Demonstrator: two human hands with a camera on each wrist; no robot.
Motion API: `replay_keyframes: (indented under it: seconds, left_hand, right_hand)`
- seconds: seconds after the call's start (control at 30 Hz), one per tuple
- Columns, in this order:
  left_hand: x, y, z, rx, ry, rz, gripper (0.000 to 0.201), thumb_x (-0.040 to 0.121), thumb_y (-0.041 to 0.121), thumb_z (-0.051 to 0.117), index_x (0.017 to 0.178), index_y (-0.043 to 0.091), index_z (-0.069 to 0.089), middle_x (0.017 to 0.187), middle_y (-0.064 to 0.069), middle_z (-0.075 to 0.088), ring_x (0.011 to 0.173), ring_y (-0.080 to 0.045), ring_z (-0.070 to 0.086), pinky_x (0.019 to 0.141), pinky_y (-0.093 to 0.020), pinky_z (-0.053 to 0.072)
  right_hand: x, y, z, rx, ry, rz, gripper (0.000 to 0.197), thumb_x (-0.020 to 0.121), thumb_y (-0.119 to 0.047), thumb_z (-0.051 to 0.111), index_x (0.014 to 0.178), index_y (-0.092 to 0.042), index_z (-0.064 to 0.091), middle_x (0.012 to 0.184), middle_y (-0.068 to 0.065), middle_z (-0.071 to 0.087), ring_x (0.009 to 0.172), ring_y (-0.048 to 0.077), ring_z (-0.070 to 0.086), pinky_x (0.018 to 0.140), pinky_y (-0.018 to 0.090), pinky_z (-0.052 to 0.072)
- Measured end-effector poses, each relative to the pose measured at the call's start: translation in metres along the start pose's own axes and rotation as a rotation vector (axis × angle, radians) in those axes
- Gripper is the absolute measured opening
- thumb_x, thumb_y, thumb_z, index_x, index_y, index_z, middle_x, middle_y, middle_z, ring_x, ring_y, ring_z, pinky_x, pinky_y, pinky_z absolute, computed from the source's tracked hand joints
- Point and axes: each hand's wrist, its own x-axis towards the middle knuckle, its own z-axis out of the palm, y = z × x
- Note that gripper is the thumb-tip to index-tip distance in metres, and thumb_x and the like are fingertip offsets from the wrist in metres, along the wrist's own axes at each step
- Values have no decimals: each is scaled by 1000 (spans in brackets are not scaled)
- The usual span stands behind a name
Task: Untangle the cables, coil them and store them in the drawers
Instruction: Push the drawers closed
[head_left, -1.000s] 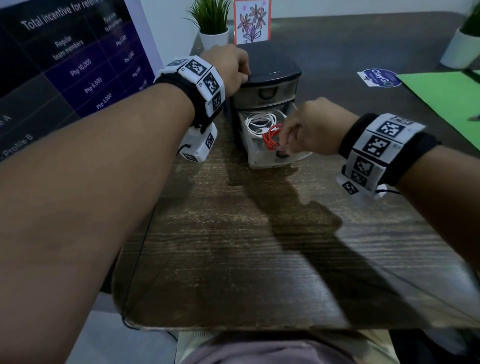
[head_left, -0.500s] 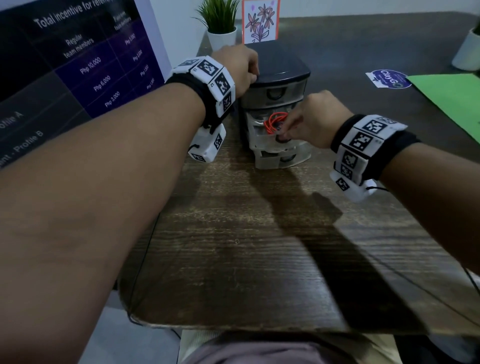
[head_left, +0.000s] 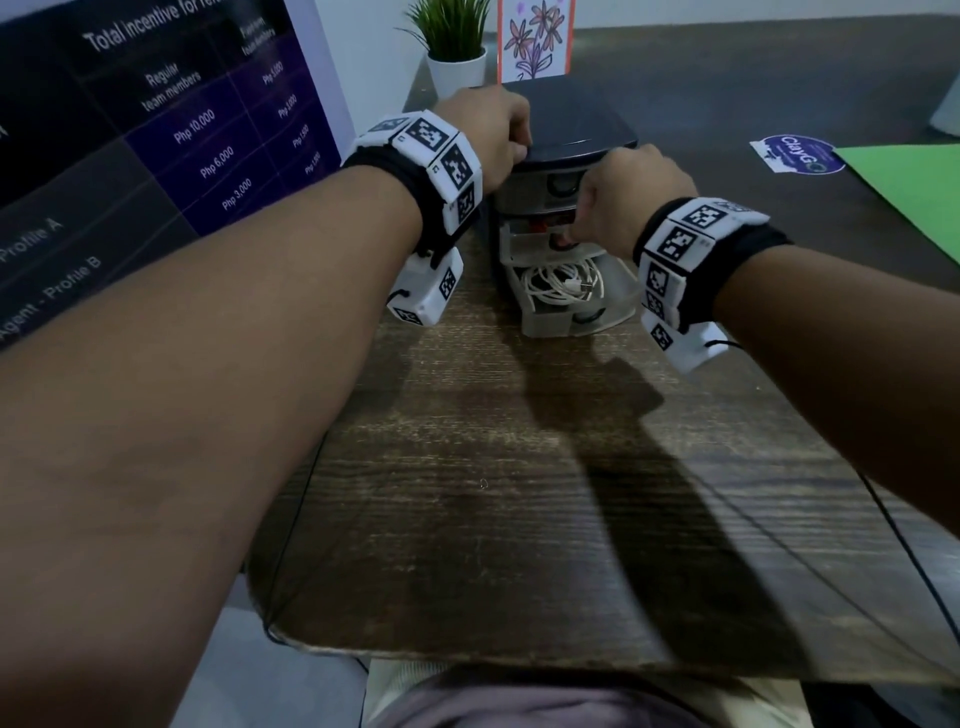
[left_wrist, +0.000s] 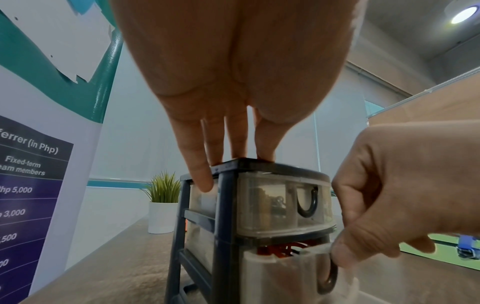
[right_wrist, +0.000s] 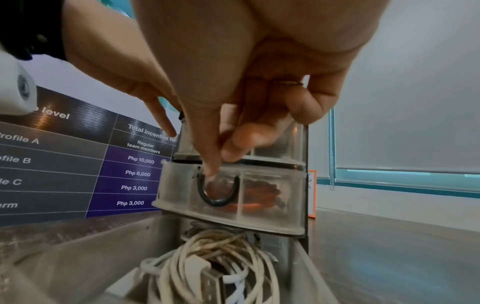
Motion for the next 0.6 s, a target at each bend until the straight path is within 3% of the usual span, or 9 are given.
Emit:
replay_keyframes:
  seconds: [0.13,0.23,0.33,0.5,0.6]
  left_hand:
    - [-1,1,-1,8,-2,3,18,98,25,56,111,19,66,122,-1,65,114,-24,57,88,-30,42]
    - [-2,2,-2,12,-7,8,17,98,24,56,111,19,67,123,-1,64,115,-24,57,93,-32,43]
    - [-3,1,-2,14,-6,4,17,98,24,56,110,19,66,123,-1,65,115,-24,57,93,-33,43]
    - [-3,3,-1,15,3,9,17,99,24,55,111,19,66,122,-1,65,113,-24,58,85,-29,39]
    - [-4,1,-1,16,8,8,18,99,25,55,112,19,65,123,-1,64,114,-23,57,85,-28,39]
  right_hand:
    - [6,-7,0,-70,13,46,40,77,-41,79,96,-11,61,93,10,55,79,32,53,71,38,46]
    - [10,-9,2,-88,23,24,37,79,-40,76,91,-13,55,99,15,62,85,35,59,71,38,45]
    - [11,-11,3,-92,23,16,36,80,-39,75,97,-11,59,99,14,60,93,38,63,71,38,44]
    - [8,-3,7,-44,-11,-1,34,83,-42,70,94,-13,58,101,13,60,90,36,61,75,39,48]
    - [2,3,4,42,-136,-54,33,83,-48,69,73,-18,61,84,5,61,83,30,59,72,34,47]
